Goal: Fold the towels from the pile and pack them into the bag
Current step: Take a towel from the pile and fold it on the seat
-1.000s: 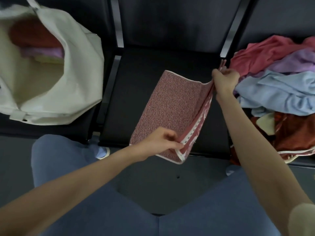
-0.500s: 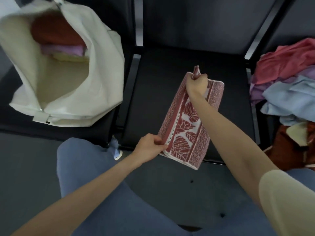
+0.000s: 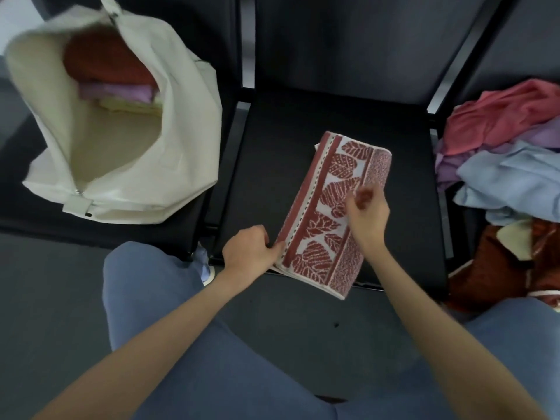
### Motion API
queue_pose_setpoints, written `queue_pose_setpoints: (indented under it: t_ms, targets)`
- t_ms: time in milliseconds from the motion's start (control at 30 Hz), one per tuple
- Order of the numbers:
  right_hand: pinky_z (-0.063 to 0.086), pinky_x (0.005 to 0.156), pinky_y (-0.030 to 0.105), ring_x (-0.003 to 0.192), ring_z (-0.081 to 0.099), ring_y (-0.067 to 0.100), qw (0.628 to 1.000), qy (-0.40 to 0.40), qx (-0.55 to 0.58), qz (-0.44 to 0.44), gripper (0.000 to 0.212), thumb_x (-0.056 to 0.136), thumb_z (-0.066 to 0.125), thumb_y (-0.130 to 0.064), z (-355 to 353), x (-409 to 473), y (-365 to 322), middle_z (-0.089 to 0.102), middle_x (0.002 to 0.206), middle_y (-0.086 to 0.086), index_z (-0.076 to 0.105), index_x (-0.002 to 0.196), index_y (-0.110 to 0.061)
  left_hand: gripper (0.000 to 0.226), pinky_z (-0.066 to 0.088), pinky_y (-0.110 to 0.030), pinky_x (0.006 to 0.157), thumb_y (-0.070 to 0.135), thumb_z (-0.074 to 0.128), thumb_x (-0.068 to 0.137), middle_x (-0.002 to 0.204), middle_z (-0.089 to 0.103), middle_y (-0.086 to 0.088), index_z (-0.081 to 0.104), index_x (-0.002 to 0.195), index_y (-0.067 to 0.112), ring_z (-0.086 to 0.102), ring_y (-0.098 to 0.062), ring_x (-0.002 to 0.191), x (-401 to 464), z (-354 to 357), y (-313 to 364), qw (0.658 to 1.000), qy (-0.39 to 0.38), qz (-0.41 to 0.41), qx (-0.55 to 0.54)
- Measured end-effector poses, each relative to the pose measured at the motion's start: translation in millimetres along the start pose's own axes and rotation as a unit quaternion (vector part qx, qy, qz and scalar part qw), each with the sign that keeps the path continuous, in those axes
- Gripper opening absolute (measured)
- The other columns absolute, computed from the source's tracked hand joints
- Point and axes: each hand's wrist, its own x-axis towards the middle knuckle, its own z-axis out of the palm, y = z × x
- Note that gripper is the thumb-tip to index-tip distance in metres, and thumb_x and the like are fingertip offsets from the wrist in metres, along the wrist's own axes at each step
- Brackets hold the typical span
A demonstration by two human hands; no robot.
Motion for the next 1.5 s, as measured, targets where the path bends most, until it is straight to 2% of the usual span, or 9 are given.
queue_pose_setpoints:
  t_ms: [133, 300, 600, 733, 867, 1067, 1200, 1400, 1500]
  targets:
    - [0.046, 0.066, 0.018, 0.071, 0.052, 0.008, 0.996, 0.048, -0.02, 0.066, 0.016, 0.089, 0.062, -0.01, -30, -56, 31, 0.053, 0.088, 0.003, 0.047, 0.095, -0.009, 0.041, 0.047, -0.03, 0.054, 0.056, 0.064, 0.081, 0.079, 0.063, 0.004, 0.06, 0.086, 0.016, 0.062, -0.017, 0.071, 0, 6, 11, 1.0, 0.008, 0.007, 0.002]
    - [0.038, 0.075, 0.027, 0.094, 0.045, 0.018, 0.975, -0.079, -0.133, 0.159, 0.039, 0.087, 0.067, -0.035, -36, -84, 62, 0.054, 0.103, 0.014, 0.057, 0.103, -0.001, 0.032, 0.041, -0.029, 0.05, 0.041, 0.062, 0.089, 0.08, 0.062, -0.001, 0.057, 0.088, 0.01, 0.06, -0.018, 0.069, -2, 12, 21, 0.998, -0.051, -0.024, -0.013]
    - [0.039, 0.055, 0.025, 0.068, 0.051, 0.012, 0.964, -0.159, -0.016, 0.212, 0.022, 0.096, 0.055, -0.024, -70, -91, 34, 0.052, 0.08, 0.001, 0.042, 0.098, -0.007, 0.02, 0.05, -0.026, 0.052, 0.023, 0.064, 0.09, 0.073, 0.065, -0.007, 0.062, 0.083, 0.005, 0.061, -0.016, 0.059, -36, -6, 28, 0.953, -0.165, -0.09, -0.239]
    - [0.052, 0.063, 0.027, 0.075, 0.064, 0.018, 0.948, -0.177, 0.11, 0.24, 0.037, 0.093, 0.06, -0.019, -91, -107, 28, 0.065, 0.089, 0.013, 0.035, 0.121, -0.019, 0.032, 0.052, -0.028, 0.046, 0.008, 0.063, 0.09, 0.08, 0.071, -0.016, 0.049, 0.118, 0.011, 0.067, -0.023, 0.054, -57, -12, 32, 0.902, -0.177, -0.109, -0.38]
    - [0.057, 0.062, 0.029, 0.071, 0.065, 0.02, 0.907, -0.188, 0.256, 0.277, 0.02, 0.091, 0.059, -0.002, -108, -105, 22, 0.066, 0.087, 0.018, 0.061, 0.109, -0.009, 0.018, 0.053, -0.026, 0.048, 0.003, 0.058, 0.091, 0.079, 0.07, -0.019, 0.066, 0.107, 0.006, 0.068, -0.024, 0.056, -57, -26, 42, 0.848, -0.169, -0.108, -0.49]
    - [0.059, 0.058, 0.03, 0.092, 0.066, 0.031, 0.695, -0.071, 0.548, 0.46, 0.013, 0.088, 0.051, 0.01, -105, -66, 15, 0.062, 0.099, 0.028, 0.057, 0.099, 0.013, 0.015, 0.061, -0.03, 0.066, -0.002, 0.055, 0.087, 0.089, 0.071, -0.024, 0.061, 0.098, -0.008, 0.073, -0.028, 0.074, -26, -33, 62, 0.646, -0.179, -0.23, -0.705]
    - [0.06, 0.07, 0.044, 0.097, 0.061, 0.045, 0.68, -0.032, 0.571, 0.459, 0.027, 0.087, 0.048, 0.012, -99, -44, 0, 0.054, 0.109, 0.036, 0.049, 0.114, 0.007, 0.02, 0.057, -0.034, 0.078, 0.003, 0.05, 0.092, 0.105, 0.066, -0.026, 0.057, 0.107, -0.009, 0.068, -0.032, 0.094, -3, -24, 77, 0.604, -0.159, -0.245, -0.741]
    - [0.057, 0.083, 0.045, 0.108, 0.054, 0.039, 0.717, -0.026, 0.507, 0.479, 0.026, 0.087, 0.048, 0.01, -80, -27, -8, 0.046, 0.102, 0.025, 0.045, 0.112, 0.002, 0.027, 0.055, -0.034, 0.085, 0.003, 0.052, 0.092, 0.111, 0.064, -0.022, 0.056, 0.118, 0.0, 0.065, -0.028, 0.1, 12, 0, 92, 0.745, -0.124, -0.192, -0.627]
    - [0.054, 0.092, 0.042, 0.1, 0.057, 0.028, 0.823, -0.049, 0.392, 0.408, 0.026, 0.089, 0.051, 0.004, -71, -30, -10, 0.049, 0.095, 0.015, 0.043, 0.112, -0.006, 0.038, 0.052, -0.034, 0.092, 0.008, 0.058, 0.091, 0.119, 0.064, -0.009, 0.051, 0.124, 0.024, 0.062, -0.019, 0.106, 10, 9, 86, 0.863, -0.116, -0.032, -0.49]
